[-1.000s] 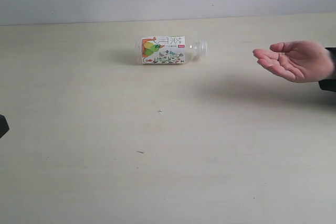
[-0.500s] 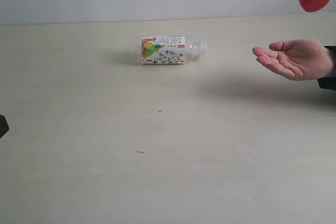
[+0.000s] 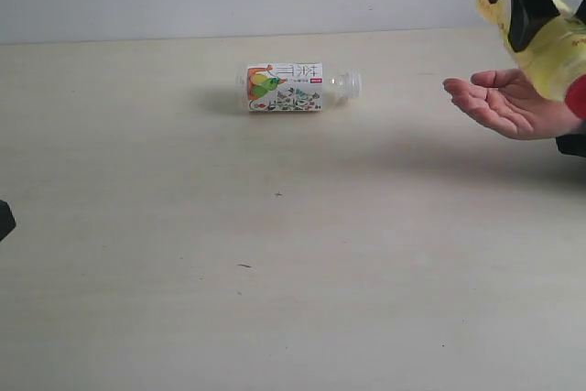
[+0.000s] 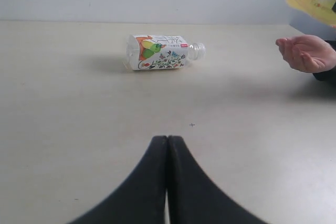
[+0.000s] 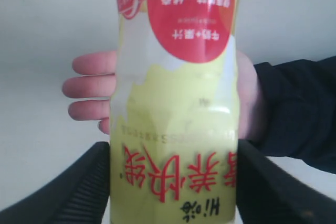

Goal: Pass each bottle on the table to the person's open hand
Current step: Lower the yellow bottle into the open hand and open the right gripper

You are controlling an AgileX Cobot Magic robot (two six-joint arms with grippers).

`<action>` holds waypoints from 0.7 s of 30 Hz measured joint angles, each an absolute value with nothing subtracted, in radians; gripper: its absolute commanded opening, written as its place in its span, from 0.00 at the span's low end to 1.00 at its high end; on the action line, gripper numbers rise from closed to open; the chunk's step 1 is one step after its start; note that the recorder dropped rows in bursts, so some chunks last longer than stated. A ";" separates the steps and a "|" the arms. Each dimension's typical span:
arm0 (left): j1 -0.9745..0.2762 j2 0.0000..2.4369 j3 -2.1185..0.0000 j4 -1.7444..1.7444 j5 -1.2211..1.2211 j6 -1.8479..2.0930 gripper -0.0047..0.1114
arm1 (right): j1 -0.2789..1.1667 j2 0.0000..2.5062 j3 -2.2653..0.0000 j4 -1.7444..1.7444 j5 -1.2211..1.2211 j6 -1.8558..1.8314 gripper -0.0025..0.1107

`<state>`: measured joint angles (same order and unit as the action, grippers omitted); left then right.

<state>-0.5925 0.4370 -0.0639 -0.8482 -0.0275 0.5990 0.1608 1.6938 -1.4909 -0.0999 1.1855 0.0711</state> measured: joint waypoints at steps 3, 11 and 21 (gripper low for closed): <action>-0.592 0.437 -0.064 -0.848 -0.028 0.599 0.04 | 0.161 1.694 -1.442 -0.100 1.132 0.075 0.02; -0.592 0.437 -0.064 -0.848 -0.028 0.599 0.04 | 0.161 1.707 -1.369 -0.100 0.993 0.094 0.02; -0.592 0.437 -0.064 -0.848 -0.028 0.599 0.04 | 0.161 1.811 -1.366 -0.100 0.961 0.108 0.02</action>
